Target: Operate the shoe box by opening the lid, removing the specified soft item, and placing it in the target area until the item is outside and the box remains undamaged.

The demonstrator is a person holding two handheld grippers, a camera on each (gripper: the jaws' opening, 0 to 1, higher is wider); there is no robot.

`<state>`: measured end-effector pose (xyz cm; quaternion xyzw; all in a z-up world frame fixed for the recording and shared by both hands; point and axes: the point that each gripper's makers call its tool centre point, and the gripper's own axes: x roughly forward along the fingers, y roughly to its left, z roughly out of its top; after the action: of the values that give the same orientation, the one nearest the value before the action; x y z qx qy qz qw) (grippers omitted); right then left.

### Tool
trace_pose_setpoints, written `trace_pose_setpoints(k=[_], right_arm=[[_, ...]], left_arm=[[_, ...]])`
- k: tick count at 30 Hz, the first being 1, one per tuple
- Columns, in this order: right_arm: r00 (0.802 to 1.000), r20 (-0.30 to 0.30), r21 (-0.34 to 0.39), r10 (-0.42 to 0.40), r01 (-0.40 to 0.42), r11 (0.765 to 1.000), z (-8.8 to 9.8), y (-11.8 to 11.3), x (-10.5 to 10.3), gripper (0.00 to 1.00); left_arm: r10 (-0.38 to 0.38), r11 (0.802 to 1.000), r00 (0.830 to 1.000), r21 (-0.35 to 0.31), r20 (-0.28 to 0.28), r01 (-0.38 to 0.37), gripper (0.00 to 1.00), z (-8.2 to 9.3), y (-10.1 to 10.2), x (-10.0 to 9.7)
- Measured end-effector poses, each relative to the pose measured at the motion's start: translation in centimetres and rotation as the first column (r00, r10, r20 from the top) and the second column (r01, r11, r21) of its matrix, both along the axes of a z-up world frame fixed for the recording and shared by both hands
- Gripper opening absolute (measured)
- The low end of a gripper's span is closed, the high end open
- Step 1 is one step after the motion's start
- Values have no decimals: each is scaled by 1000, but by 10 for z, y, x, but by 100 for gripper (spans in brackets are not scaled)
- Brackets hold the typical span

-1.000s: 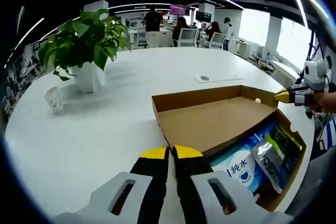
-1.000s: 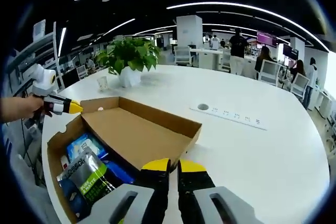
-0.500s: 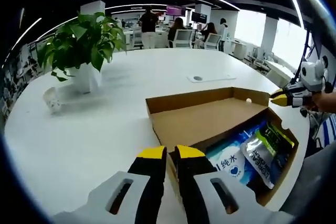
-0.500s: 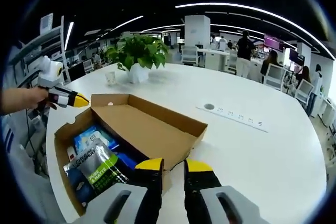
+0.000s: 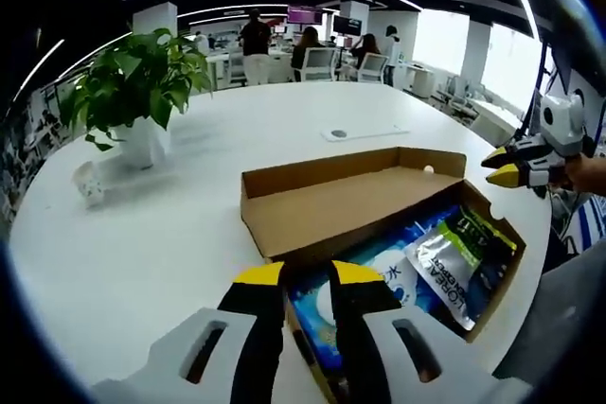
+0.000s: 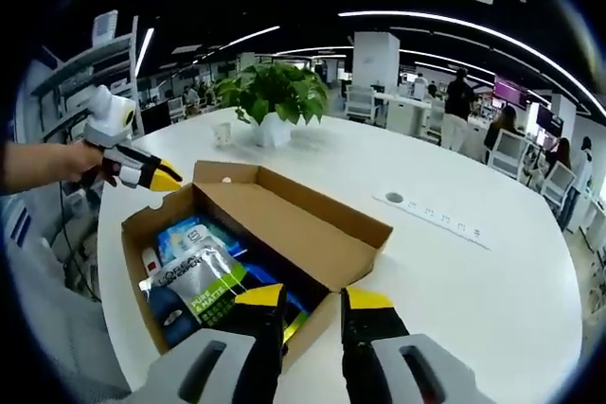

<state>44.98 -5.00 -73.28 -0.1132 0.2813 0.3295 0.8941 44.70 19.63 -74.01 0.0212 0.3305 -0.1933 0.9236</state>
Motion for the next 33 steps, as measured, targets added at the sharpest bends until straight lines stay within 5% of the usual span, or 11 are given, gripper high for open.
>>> trace_pose_setpoints(k=[33], right_arm=[[995,-58,56,87,-83,995,-4,2,-66,50]], left_arm=[[-156,984,979,-112,-132,142,30,-30,-66,-46]])
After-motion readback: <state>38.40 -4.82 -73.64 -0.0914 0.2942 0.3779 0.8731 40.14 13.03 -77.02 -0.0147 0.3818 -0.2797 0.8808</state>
